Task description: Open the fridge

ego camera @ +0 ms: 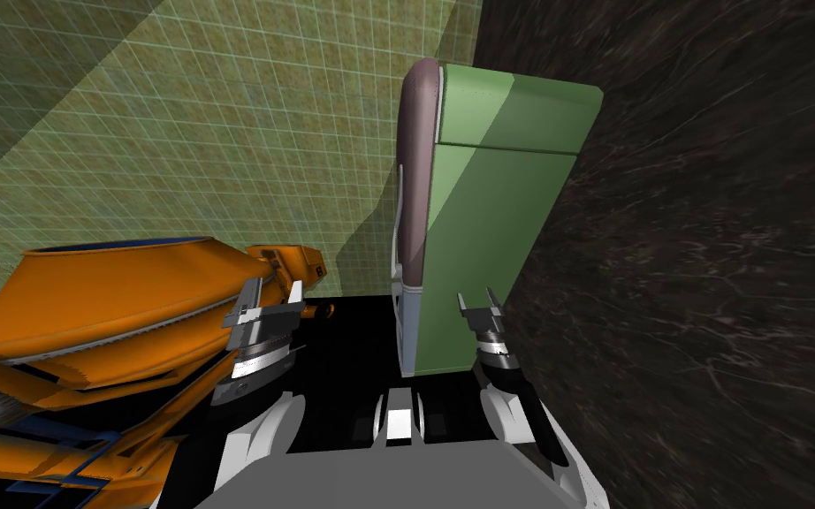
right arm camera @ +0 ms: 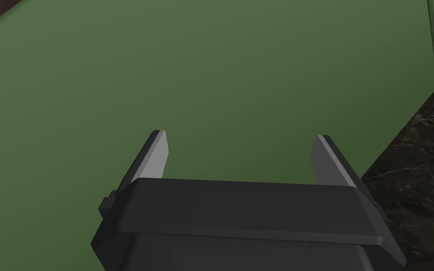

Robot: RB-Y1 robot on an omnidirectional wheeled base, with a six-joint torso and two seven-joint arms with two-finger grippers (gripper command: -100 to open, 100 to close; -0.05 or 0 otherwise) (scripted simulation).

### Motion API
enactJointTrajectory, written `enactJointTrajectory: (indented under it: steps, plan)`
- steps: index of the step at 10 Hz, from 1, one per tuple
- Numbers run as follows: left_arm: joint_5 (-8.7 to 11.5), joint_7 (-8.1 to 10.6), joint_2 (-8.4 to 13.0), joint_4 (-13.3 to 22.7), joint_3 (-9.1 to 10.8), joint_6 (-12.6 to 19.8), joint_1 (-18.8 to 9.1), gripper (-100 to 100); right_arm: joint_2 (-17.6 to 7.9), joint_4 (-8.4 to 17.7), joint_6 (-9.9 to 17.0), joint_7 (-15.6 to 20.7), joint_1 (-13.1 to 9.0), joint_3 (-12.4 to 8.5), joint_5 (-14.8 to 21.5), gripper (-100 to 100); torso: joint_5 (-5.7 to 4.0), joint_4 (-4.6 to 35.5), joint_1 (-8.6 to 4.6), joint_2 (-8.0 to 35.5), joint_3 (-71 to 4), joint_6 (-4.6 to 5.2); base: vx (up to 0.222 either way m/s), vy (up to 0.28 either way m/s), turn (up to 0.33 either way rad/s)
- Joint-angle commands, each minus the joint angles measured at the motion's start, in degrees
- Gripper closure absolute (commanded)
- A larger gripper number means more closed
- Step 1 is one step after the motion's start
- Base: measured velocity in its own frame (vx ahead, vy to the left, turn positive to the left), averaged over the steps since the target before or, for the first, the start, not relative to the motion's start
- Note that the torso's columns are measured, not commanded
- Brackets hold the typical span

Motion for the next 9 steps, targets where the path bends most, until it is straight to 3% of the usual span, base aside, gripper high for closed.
enactJointTrajectory:
  steps: [1, 9]
  plan:
    - [0.0, 0.0, 0.0, 0.0, 0.0, 0.0, 0.0, 0, -0.3, 1.0, -0.1, -4.2, -0.3, 0.8, -1.0, -100, -0.01, 0.0, -0.04, 0.0, 0.0, 0.0, 0.023, 0.023, 0.01]
    - [0.0, 0.0, 0.0, 0.0, 0.0, 0.0, 0.0, 0, -0.6, 2.7, -0.2, -16.3, -0.9, 2.3, -2.8, -100, 0.0, 0.0, 0.01, 0.0, 0.0, 0.0, 0.021, 0.02, 0.006]
